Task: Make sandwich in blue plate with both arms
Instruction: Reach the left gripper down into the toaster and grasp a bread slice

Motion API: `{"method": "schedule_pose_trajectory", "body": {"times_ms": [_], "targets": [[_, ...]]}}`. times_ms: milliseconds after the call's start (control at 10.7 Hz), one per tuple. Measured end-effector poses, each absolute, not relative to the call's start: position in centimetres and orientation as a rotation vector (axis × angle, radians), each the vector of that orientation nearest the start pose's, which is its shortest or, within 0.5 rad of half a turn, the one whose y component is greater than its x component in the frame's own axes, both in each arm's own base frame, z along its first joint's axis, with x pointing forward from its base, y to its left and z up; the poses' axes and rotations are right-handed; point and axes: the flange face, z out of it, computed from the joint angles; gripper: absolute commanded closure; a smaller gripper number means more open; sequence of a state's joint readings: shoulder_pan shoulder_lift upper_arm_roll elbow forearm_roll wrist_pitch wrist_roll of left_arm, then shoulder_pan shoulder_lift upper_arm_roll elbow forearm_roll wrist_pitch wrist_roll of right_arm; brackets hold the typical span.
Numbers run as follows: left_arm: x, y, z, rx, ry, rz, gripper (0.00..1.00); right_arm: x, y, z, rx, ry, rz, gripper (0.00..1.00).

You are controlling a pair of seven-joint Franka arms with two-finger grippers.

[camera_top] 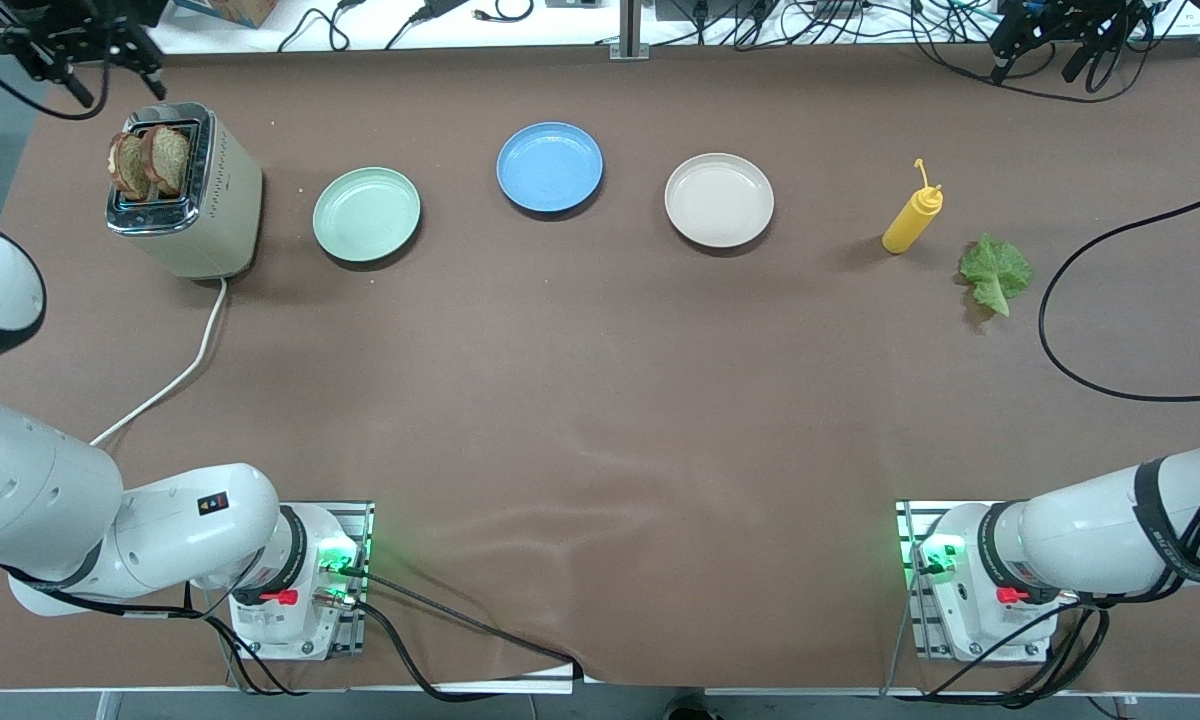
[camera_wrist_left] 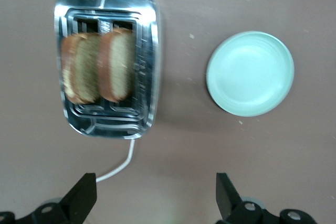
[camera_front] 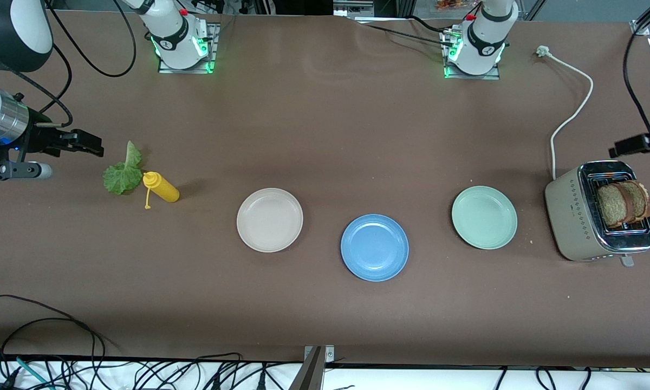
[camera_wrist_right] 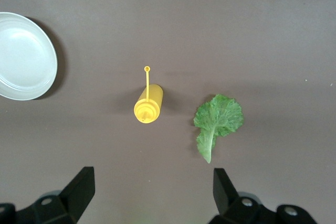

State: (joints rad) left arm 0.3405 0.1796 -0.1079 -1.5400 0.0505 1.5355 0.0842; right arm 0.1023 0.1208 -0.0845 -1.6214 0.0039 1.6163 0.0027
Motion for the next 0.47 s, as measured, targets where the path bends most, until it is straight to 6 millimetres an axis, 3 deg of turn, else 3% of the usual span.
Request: {"method": "schedule_pose_trajectory", "body": {"times_ms": [187, 468], "targets": [[57.8, 19.1, 51.4, -3.127, -0.279, 0.281, 0.0, 58.6, 1.3, 53.6, -3.143, -0.022, 0.197, 0.0], [59.4, 20.8, 49.7, -3.129, -0.251, 0.158, 0.0, 58.6, 1.3, 53.6, -3.143, -0.022, 0.197, 0.0]]}}
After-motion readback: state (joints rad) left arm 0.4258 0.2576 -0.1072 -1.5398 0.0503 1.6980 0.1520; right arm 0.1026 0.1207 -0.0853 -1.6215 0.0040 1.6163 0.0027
